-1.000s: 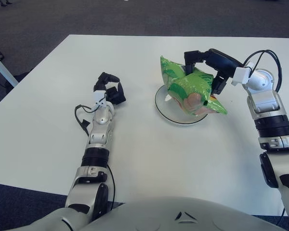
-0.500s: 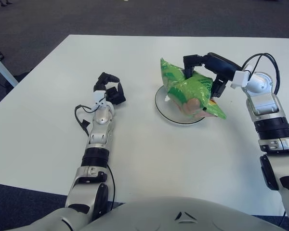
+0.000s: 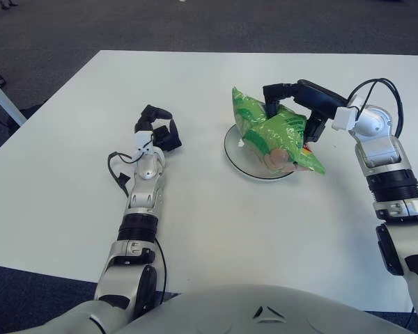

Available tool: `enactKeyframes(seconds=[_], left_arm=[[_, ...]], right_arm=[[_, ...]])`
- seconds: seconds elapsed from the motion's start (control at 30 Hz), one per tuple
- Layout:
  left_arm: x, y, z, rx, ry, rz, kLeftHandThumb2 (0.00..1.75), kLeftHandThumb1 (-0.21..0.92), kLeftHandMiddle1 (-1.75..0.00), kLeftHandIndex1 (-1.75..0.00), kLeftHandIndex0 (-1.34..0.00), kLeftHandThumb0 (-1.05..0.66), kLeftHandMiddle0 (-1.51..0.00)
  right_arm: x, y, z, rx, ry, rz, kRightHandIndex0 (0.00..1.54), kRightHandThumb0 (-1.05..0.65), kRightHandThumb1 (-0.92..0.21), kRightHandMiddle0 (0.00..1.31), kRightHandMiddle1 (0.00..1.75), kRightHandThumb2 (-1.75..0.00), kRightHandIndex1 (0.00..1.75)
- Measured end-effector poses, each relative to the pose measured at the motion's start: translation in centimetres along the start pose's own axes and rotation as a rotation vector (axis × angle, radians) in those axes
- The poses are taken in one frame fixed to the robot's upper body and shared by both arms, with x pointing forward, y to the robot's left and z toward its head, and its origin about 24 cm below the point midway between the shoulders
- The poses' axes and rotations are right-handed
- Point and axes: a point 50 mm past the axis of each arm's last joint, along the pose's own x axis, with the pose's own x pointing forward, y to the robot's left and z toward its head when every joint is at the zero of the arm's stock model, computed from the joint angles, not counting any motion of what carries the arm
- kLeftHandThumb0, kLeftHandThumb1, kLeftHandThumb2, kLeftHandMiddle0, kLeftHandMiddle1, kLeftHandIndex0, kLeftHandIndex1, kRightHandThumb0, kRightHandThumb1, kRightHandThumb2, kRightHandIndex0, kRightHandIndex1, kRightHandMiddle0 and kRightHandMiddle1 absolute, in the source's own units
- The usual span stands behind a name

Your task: Put the snack into the plate.

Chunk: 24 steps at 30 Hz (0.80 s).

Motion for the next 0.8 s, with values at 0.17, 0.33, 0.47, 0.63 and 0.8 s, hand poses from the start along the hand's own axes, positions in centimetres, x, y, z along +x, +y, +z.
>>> enactKeyframes(seconds=[0.17,0.33,0.47,0.63,0.8], left_arm=[[0.00,0.00,-0.01,0.000,0.000,0.000,1.36,0.28,-1.75,-1.75,-0.64,-0.49,-1.29],[0.00,0.01,-0.01,0.000,0.000,0.001,1.38,0.26,-1.75,-1.75,-0.66,-0.50,-1.29],[0.00,0.00,-0.01,0.000,0.000,0.001,1.39,0.25,-1.75,-1.75,-0.66,-0.50,-1.29],[0.00,-0.01,0.01,0.000,-0.002,0.000,1.38,0.26,-1.75,-1.75,-0.66,-0.50,-1.30],[0.00,-0.02,0.01,0.000,-0.002,0.000,1.38,0.27,-1.75,-1.75,-0.65,-0.50,-1.30]], right_arm=[[0.03,0.01,-0.26,0.011,0.027,-0.006,1.14,-0.59,-0.07,0.85,1.67,-1.55,1.75],[0.06,0.01,-0.33,0.010,0.039,-0.009,0.94,-0.57,-0.11,0.81,1.67,-1.49,1.75],[0.09,0.14,-0.28,-0.018,0.043,0.006,0.75,-0.54,-0.16,0.78,1.66,-1.43,1.75],[-0.02,0.25,-0.24,-0.044,0.043,0.036,0.42,-0.49,-0.28,0.69,1.63,-1.26,1.73],[-0.22,0.27,-0.31,-0.050,0.050,0.071,0.26,-0.45,-0.41,0.64,1.56,-1.06,1.56]])
